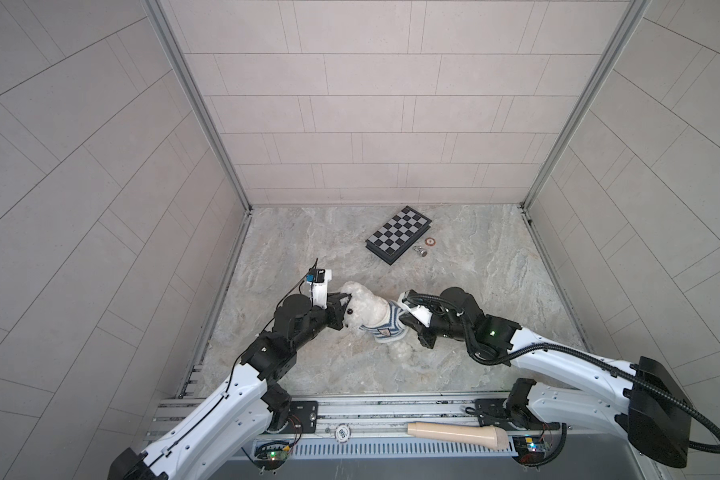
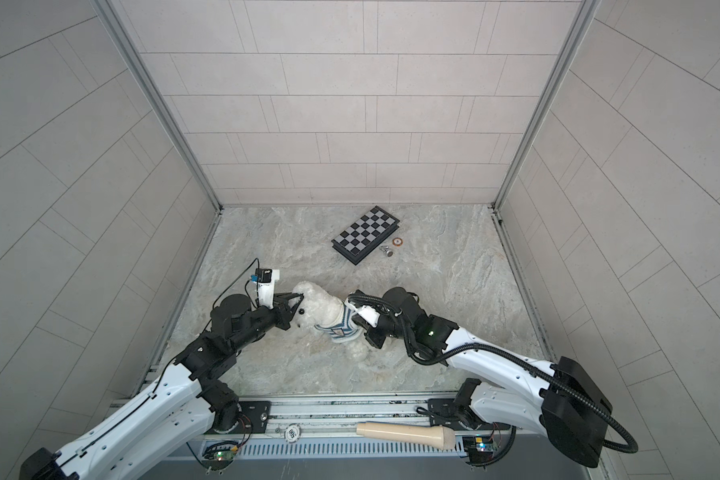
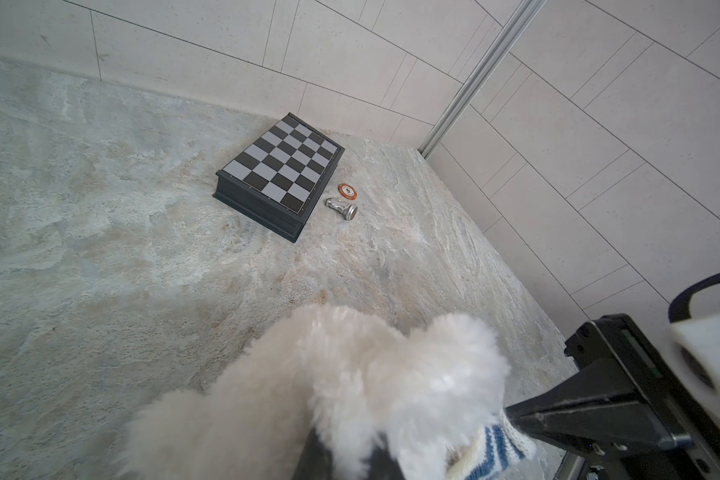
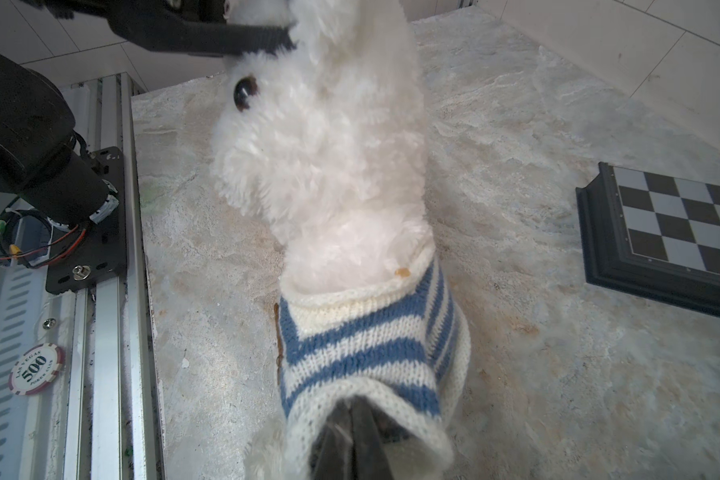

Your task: Dress the teddy bear

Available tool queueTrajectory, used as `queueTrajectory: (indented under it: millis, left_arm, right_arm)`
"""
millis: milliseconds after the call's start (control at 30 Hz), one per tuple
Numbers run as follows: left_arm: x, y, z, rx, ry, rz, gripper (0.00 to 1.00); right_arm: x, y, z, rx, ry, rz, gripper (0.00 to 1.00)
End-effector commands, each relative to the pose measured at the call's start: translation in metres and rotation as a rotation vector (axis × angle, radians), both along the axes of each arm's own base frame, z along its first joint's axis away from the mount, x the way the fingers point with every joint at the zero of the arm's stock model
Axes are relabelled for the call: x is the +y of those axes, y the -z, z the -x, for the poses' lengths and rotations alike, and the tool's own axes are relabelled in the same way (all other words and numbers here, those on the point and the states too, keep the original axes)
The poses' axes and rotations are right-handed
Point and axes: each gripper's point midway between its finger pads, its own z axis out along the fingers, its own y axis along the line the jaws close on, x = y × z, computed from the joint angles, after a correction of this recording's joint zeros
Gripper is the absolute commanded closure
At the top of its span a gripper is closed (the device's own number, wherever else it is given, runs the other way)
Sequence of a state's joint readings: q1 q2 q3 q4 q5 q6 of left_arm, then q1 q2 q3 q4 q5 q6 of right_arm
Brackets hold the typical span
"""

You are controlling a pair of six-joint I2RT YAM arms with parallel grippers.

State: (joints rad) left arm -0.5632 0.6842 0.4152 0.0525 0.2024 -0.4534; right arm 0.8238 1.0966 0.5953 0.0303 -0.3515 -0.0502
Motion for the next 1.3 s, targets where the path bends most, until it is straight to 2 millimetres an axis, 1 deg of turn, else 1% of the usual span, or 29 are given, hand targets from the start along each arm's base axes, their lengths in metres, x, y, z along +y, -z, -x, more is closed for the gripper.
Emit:
queueTrajectory:
  millis: [0, 267, 333, 433, 600, 733, 833, 900, 1133, 1267]
  left_arm:
    - [-0.001, -0.010, -0.001, -0.042, 0.007, 0.024, 1.00]
    - [0.001, -0.011, 0.000, -0.047, -0.005, 0.030, 1.00]
    - [0.003, -0.013, 0.001, -0.051, -0.012, 0.036, 1.00]
    - [0.006, -0.015, 0.002, -0.049, -0.024, 0.047, 1.00]
    - [0.004, -0.012, 0.002, -0.017, -0.017, 0.044, 1.00]
    - [0.005, -0.018, 0.005, -0.029, -0.017, 0.060, 1.00]
    - [0.006, -0.016, 0.006, -0.026, -0.020, 0.063, 1.00]
    - [0.006, -0.014, 0.006, -0.020, -0.018, 0.068, 1.00]
    - [0.004, -0.015, 0.006, -0.034, -0.014, 0.083, 1.00]
    - [0.004, -0.017, 0.006, -0.043, -0.013, 0.096, 1.00]
  right_arm:
    - [0.005, -0.006, 0.000, -0.013, -0.016, -0.007, 0.96]
    - [0.011, 0.006, 0.002, 0.039, -0.017, -0.001, 0.85]
    - [0.017, -0.002, 0.000, 0.046, -0.017, -0.016, 0.82]
    - [0.023, 0.001, 0.002, 0.080, -0.027, -0.025, 0.79]
    - [0.033, -0.001, -0.005, 0.104, 0.014, -0.089, 0.70]
    - [0.037, 0.004, -0.007, 0.119, 0.027, -0.089, 0.64]
    - [0.039, 0.006, -0.007, 0.121, 0.027, -0.093, 0.59]
    - [0.041, 0.004, -0.006, 0.117, 0.024, -0.092, 0.57]
    - [0.042, 0.005, -0.004, 0.090, 0.017, -0.088, 0.57]
    - [0.045, 0.000, -0.002, 0.079, 0.001, -0.098, 0.57]
